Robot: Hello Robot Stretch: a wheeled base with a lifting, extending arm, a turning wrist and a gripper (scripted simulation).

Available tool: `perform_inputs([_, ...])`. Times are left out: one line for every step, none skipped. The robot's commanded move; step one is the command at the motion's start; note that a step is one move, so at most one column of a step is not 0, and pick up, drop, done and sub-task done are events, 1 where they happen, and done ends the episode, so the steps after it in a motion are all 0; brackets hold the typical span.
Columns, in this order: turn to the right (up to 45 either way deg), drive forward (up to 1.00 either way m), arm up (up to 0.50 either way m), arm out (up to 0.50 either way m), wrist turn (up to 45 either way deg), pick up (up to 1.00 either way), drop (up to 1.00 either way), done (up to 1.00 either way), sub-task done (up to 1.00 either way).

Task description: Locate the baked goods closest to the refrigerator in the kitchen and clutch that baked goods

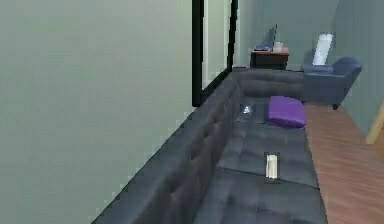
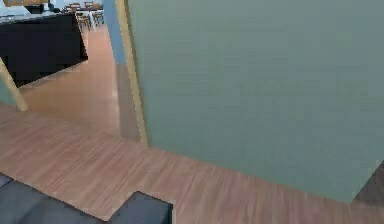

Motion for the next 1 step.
perform_inputs([45.0, 0.0, 0.0, 0.0, 0.0, 0.0, 0.0, 0.0, 0.0])
